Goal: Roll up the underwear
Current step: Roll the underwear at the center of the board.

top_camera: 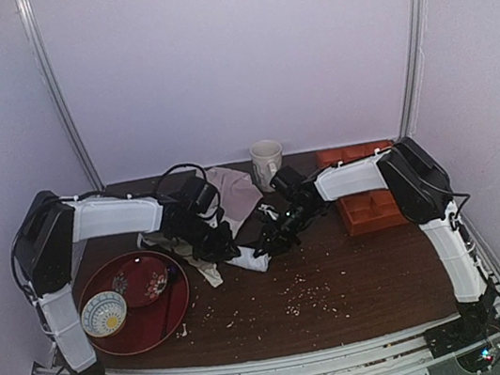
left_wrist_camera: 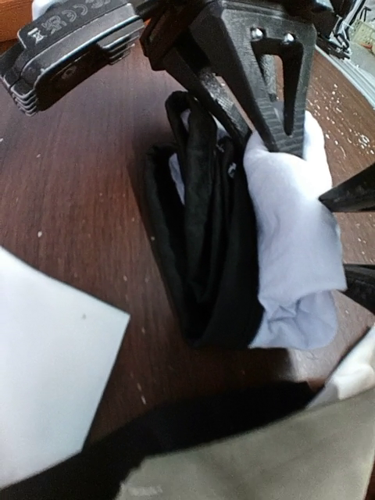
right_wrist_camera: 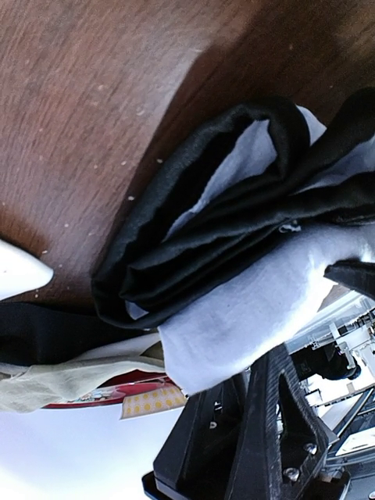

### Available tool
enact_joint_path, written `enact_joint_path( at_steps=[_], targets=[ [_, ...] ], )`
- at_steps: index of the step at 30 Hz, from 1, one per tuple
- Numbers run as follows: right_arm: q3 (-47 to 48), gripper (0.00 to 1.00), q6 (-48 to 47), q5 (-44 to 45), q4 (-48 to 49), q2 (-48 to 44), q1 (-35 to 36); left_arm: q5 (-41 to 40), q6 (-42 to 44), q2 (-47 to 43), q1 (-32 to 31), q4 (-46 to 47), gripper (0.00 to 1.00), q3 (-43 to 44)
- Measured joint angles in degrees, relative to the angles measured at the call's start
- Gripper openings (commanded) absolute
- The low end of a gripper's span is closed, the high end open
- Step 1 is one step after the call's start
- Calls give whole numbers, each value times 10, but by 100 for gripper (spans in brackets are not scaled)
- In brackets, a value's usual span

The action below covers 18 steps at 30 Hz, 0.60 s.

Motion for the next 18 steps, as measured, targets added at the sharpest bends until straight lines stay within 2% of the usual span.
enact_joint_path(
  at_steps=[11, 18],
  targets=[
    [12, 0, -3, 7, -16, 3, 3, -12, 2, -125, -5, -16, 30, -18],
    [17, 0, -3, 7, -21, 6, 3, 24, 3, -78, -29, 6, 30, -15]
  ],
)
